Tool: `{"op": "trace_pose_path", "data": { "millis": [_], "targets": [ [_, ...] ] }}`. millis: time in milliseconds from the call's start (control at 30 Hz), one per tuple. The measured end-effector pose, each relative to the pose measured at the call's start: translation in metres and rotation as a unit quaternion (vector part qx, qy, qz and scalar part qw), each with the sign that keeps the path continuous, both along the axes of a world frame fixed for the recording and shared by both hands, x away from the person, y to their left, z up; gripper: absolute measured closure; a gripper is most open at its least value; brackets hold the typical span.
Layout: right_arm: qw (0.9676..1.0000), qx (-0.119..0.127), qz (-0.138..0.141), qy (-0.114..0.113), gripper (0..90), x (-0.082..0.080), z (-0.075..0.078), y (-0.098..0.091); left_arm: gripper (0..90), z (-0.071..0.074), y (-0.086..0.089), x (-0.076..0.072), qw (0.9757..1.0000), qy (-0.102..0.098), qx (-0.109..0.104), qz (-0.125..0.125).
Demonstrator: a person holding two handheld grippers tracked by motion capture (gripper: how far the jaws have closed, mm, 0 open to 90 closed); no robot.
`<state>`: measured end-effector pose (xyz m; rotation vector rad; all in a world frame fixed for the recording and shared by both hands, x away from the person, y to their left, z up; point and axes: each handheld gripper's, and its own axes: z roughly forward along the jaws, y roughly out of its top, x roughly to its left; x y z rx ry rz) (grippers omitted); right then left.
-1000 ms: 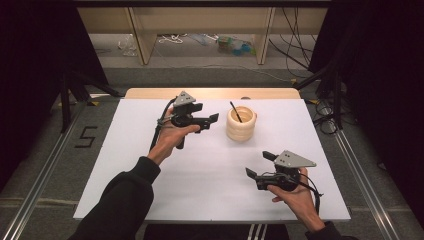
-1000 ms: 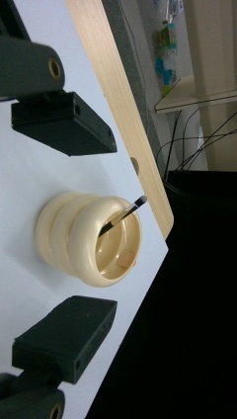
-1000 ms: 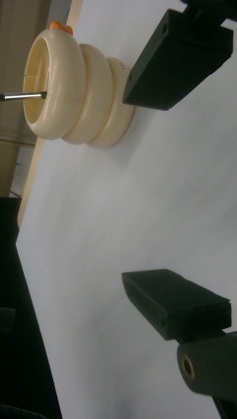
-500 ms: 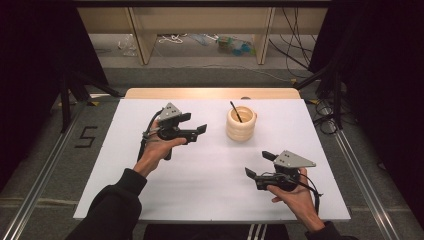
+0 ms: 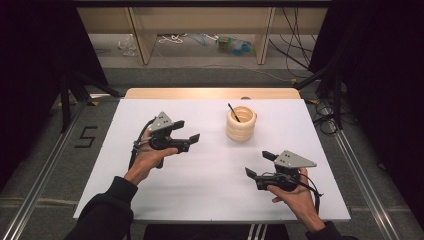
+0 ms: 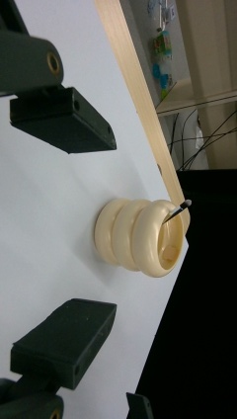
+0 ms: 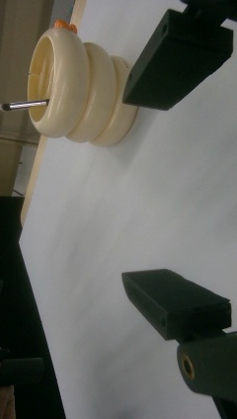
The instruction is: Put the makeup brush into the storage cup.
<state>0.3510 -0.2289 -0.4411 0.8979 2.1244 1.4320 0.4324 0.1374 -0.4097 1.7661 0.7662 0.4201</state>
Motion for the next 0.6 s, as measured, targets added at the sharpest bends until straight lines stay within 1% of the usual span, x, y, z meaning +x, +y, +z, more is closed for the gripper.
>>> {"op": "trace_pose_path", "data": {
  "millis": [100,233,367,500,533,567,600],
  "targets": [
    [1.0000,-0.001,0.000,0.001,16.6,0.000,0.000,0.000,20.3,-0.003,0.005,-0.007,1.0000,0.000,0.006,-0.002],
    [1.0000,0.002,0.000,-0.001,16.6,0.000,0.000,0.000,19.9,-0.004,0.009,-0.016,1.0000,-0.003,-0.006,-0.002],
    [1.0000,0.002,0.001,-0.004,16.6,0.000,0.000,0.001,19.2,-0.007,0.012,-0.027,0.9999,-0.009,-0.009,-0.007],
    [1.0000,0.002,0.003,-0.002,16.7,0.000,0.000,0.001,18.0,-0.012,0.013,-0.037,0.9997,0.000,-0.024,-0.008],
    [1.0000,0.001,0.001,-0.003,16.7,0.000,0.000,0.001,17.6,-0.013,0.013,-0.039,0.9997,-0.001,-0.021,-0.008],
    [1.0000,0.004,0.000,-0.007,16.6,0.000,0.000,0.001,17.2,-0.013,0.014,-0.041,0.9998,-0.009,-0.015,-0.009],
    [1.0000,0.006,-0.001,0.001,16.6,-0.001,0.000,0.002,16.9,-0.014,0.014,-0.044,0.9998,-0.014,-0.014,-0.008]
  ]
}}
